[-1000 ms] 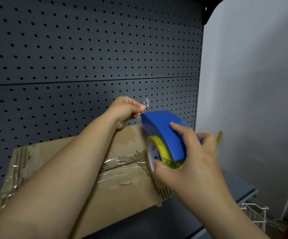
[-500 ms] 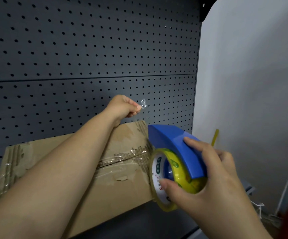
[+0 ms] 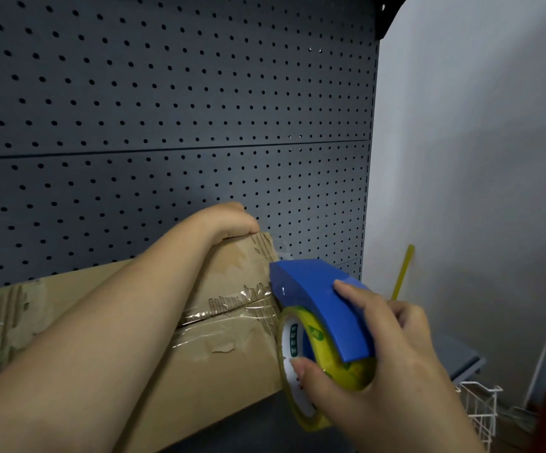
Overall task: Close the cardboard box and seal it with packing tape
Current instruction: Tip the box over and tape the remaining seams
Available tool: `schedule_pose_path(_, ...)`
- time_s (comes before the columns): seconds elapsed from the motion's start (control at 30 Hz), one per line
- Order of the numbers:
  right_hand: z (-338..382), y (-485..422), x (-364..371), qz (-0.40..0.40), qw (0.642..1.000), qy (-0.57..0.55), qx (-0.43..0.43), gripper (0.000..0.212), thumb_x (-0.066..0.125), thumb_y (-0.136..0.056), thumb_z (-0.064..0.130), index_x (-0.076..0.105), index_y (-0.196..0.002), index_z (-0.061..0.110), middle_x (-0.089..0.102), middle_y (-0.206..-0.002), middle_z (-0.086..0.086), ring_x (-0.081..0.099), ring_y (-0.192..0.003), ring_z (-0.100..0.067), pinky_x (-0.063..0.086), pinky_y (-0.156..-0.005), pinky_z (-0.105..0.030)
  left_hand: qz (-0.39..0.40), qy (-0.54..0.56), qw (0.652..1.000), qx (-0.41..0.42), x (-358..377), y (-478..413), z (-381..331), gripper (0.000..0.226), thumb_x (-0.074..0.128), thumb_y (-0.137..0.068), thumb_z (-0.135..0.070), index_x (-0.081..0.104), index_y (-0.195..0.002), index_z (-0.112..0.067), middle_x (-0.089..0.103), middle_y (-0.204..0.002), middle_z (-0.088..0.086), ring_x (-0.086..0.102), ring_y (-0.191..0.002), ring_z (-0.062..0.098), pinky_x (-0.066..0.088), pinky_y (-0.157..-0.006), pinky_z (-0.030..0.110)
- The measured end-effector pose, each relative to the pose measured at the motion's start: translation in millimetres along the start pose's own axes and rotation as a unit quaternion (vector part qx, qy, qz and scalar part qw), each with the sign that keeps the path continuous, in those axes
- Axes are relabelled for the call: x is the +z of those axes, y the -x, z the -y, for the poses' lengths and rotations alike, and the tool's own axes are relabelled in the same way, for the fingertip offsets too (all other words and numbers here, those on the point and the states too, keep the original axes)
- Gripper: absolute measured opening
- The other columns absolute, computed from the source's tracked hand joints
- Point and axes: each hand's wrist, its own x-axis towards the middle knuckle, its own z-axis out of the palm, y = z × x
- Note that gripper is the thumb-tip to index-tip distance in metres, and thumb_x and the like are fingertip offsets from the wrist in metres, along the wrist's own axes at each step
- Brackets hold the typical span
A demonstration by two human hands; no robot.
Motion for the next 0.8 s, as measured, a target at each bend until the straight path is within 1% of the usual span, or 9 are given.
schedule_pose_path(0.07,0.8,-1.4,-3.0,0.016,1.000,-0.006,0.011,0.069,0.061,-0.045,0.067,0.033,-0.107,0.063,0.030,-0.106,0.025,0.031,-0.098,0.030,0.033,-0.070,0.008,-0.009,-0.013,0.998,0.055,0.2,2.4,-1.4,0.013,0.049,-0.080,-0.003,0.054,-0.083,-0.014,0.046,-0.078,-0.001,0.046,-0.069,0.015,0.032,-0.055,0.025)
schedule_pose_path(0.13,3.4,-2.8,-6.3,0.060,0.997,-0.009,0.038,0.067,0.065,-0.048,0.062,0.024,-0.101,0.066,0.023,-0.107,0.029,0.027,-0.100,0.028,0.034,-0.075,0.003,-0.029,0.002,0.988,0.152,1.3,6.8,-3.2,0.039,0.040,-0.080,0.010,0.060,-0.099,-0.018,0.052,-0.099,-0.008,0.052,-0.096,0.009,0.039,-0.065,0.020)
schedule_pose_path(0.2,4.9,-4.9,-8.7,0.087,0.995,0.000,0.045,0.066,0.059,-0.048,0.062,0.020,-0.101,0.067,0.019,-0.109,0.030,0.024,-0.103,0.026,0.035,-0.076,0.002,-0.012,0.071,0.975,0.208,1.8,11.9,-4.2,0.045,0.035,-0.079,0.014,0.067,-0.085,-0.017,0.063,-0.100,-0.008,0.057,-0.103,0.007,0.045,-0.084,0.021)
schedule_pose_path(0.27,5.8,-6.4,-9.4,0.097,0.994,-0.002,0.040,0.066,0.057,-0.050,0.063,0.020,-0.104,0.066,0.018,-0.109,0.030,0.022,-0.104,0.026,0.033,-0.077,0.003,0.041,0.136,0.966,0.214,2.4,14.2,-2.8,0.038,0.039,-0.081,-0.002,0.070,-0.069,-0.018,0.071,-0.085,-0.006,0.063,-0.092,0.009,0.047,-0.093,0.028)
schedule_pose_path(0.37,8.7,-9.3,-11.4,0.110,0.993,-0.006,0.036,0.077,0.056,-0.050,0.066,0.025,-0.120,0.058,0.020,-0.108,0.024,0.030,-0.103,0.019,0.035,-0.075,0.001,0.046,0.055,0.972,0.224,3.2,16.7,-1.6,0.033,0.049,-0.090,-0.032,0.072,-0.070,-0.020,0.070,-0.082,-0.011,0.061,-0.088,0.003,0.042,-0.089,0.026)
schedule_pose_path(0.5,18.4,-19.7,-14.0,0.150,0.987,0.040,0.048,0.098,0.053,-0.044,0.078,0.017,-0.130,0.050,0.018,-0.107,0.014,0.042,-0.086,0.005,0.037,-0.066,-0.009,-0.006,-0.053,0.969,0.240,4.1,12.3,0.2,0.035,0.047,-0.095,-0.036,0.070,-0.077,-0.016,0.070,-0.085,0.001,0.061,-0.083,0.014,0.043,-0.080,0.029)
schedule_pose_path(0.67,15.6,-34.4,-12.0,0.153,0.985,0.078,0.028,0.078,0.059,-0.059,0.065,0.021,-0.125,0.046,0.018,-0.101,0.008,0.046,-0.080,-0.007,0.038,-0.069,-0.018,-0.006,-0.180,0.959,0.221,6.1,10.5,-0.5,0.034,0.047,-0.095,-0.032,0.059,-0.072,-0.010,0.049,-0.062,-0.001,0.044,-0.063,0.017,0.032,-0.057,0.027)
schedule_pose_path(0.73,12.1,-37.9,-12.7,0.153,0.985,0.073,0.029,0.067,0.060,-0.067,0.057,0.024,-0.124,0.045,0.020,-0.100,0.007,0.048,-0.077,-0.009,0.039,-0.064,-0.020,-0.018,-0.189,0.960,0.208,7.0,10.4,-1.8,0.037,0.045,-0.095,-0.032,0.062,-0.081,-0.002,0.046,-0.062,0.000,0.041,-0.061,0.016,0.030,-0.054,0.028)
schedule_pose_path(0.8,10.0,-38.7,-13.5,0.157,0.985,0.068,0.028,0.061,0.058,-0.072,0.053,0.025,-0.122,0.043,0.021,-0.100,0.005,0.047,-0.073,-0.008,0.037,-0.059,-0.020,-0.027,-0.201,0.960,0.192,8.6,12.2,-2.8,0.039,0.043,-0.096,-0.034,0.060,-0.077,-0.005,0.043,-0.060,-0.001,0.041,-0.062,0.018,0.029,-0.054,0.028)
